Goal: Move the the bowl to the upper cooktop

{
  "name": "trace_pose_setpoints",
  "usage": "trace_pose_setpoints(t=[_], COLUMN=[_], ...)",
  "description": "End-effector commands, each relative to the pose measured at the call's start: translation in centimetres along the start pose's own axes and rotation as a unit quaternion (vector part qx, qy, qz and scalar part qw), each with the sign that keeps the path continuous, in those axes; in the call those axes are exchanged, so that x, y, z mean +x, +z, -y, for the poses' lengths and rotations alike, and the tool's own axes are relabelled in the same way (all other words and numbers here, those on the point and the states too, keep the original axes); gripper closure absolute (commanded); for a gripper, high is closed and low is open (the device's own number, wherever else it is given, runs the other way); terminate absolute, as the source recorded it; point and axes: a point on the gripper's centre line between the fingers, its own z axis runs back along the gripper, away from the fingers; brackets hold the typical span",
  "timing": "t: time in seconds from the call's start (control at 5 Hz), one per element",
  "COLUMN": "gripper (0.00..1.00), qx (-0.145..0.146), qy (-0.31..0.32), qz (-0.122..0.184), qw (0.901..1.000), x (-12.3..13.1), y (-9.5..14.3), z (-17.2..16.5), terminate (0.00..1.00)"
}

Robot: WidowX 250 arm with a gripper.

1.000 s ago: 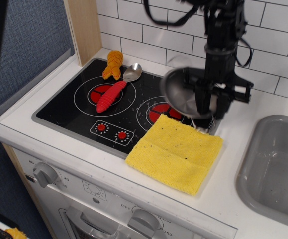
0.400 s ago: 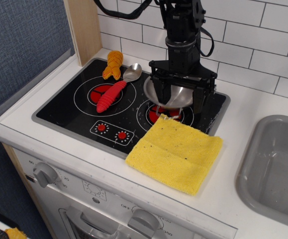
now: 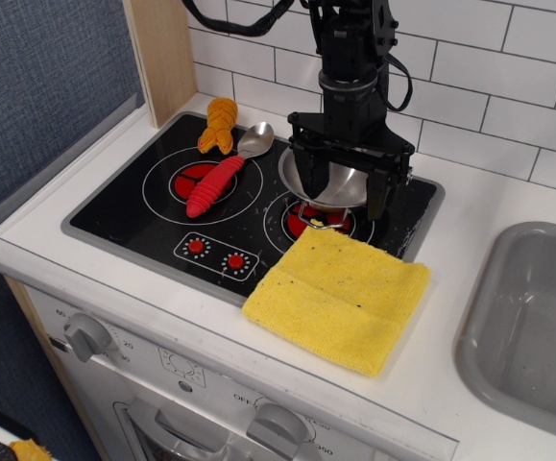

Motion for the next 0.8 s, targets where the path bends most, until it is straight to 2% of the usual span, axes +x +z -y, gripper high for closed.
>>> trace_pose_setpoints(t=[0.0, 0.4, 0.6], gripper=[0.0, 0.0, 0.0], qx=[0.0, 0.006, 0.006], qy=[0.003, 0.012, 0.012], qz=[0.063, 0.067, 0.067], qw=[0.998, 0.9976, 0.9976], x=[-0.19, -0.17, -0.17], y=[2.24, 2.23, 2.23], z=[0.03, 0.06, 0.06], terminate=[0.0, 0.0, 1.0])
